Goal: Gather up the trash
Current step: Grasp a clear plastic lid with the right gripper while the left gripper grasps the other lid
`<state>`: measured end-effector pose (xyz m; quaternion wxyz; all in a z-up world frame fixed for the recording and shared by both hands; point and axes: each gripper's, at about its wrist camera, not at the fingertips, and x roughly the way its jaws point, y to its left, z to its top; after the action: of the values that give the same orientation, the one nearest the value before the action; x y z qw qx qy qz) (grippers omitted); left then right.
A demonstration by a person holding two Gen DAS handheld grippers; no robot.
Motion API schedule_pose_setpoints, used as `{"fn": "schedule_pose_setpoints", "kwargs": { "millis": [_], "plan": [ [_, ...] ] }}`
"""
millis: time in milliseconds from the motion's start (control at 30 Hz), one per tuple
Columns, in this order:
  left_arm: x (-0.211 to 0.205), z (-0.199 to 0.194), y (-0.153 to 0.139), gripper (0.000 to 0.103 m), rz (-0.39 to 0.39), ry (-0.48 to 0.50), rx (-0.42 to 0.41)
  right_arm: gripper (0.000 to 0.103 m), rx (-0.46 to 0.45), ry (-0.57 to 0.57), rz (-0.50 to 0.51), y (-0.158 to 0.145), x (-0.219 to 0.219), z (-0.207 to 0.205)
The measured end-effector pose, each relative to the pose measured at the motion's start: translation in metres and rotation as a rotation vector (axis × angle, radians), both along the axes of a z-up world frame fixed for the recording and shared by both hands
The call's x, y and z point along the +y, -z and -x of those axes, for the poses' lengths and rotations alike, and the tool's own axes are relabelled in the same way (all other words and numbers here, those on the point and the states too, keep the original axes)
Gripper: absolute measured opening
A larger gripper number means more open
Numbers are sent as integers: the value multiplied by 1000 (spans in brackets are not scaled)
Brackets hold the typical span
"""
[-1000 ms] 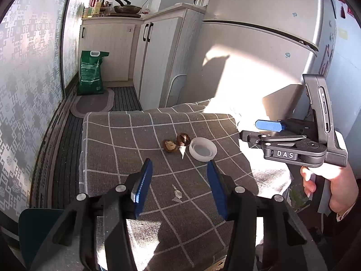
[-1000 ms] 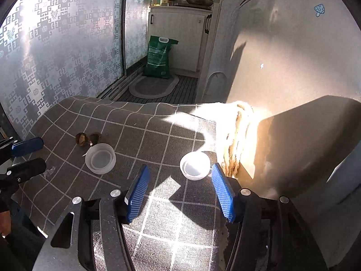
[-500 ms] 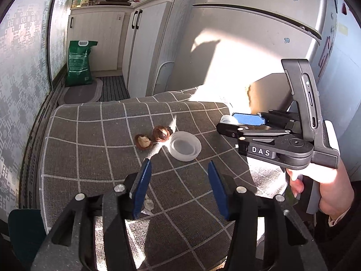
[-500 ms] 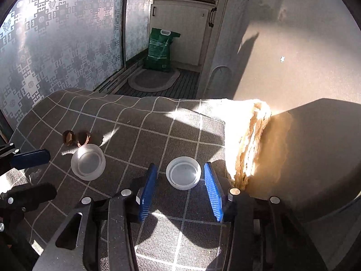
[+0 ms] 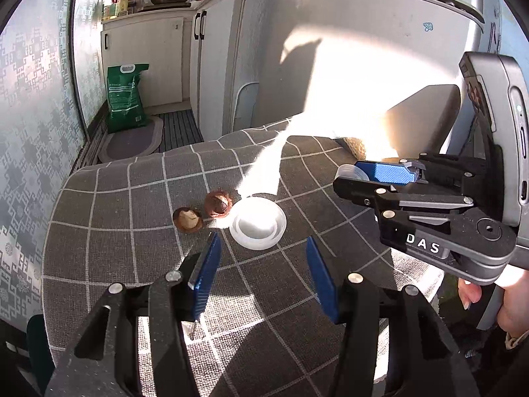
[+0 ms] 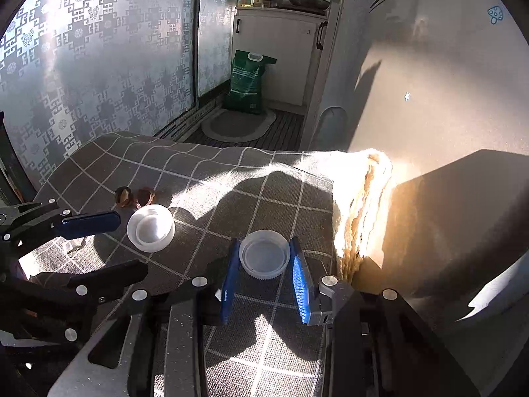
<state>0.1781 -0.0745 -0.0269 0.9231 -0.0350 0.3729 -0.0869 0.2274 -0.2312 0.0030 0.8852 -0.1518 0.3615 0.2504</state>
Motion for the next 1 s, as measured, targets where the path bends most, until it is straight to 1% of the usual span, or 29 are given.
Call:
{"fn": "schedule_pose_setpoints", "kwargs": {
  "millis": [167,300,433,500,567,633,667,700,1000],
  "plan": [
    [-6,-8,2,56,-25,-41,19,30,-4,-28,-24,-13,-7,18],
    [-11,-13,4,57,-49,-64,24,30,9,-47,-64,-21,-16,27],
    [-14,-19,4,57,-65,-94,24,30,38,-54,-117,-24,-29,30],
    [-13,-22,4,57,-59,-113,25,30,40,-49,-127,-24,-33,31],
    [-13,-24,4,56,-70,-129,27,30,40,-46,-134,-23,-37,32],
    [-13,-26,4,52,-76,-146,27,30,44,-47,-140,-22,-41,32],
    [-12,-26,4,46,-77,-156,24,30,44,-45,-140,-21,-42,32],
    [-11,-25,4,42,-75,-162,21,30,48,-45,-142,-19,-42,32],
    [-3,-16,2,42,-51,-114,19,30,50,-62,-131,-19,-34,36]
  ]
}}
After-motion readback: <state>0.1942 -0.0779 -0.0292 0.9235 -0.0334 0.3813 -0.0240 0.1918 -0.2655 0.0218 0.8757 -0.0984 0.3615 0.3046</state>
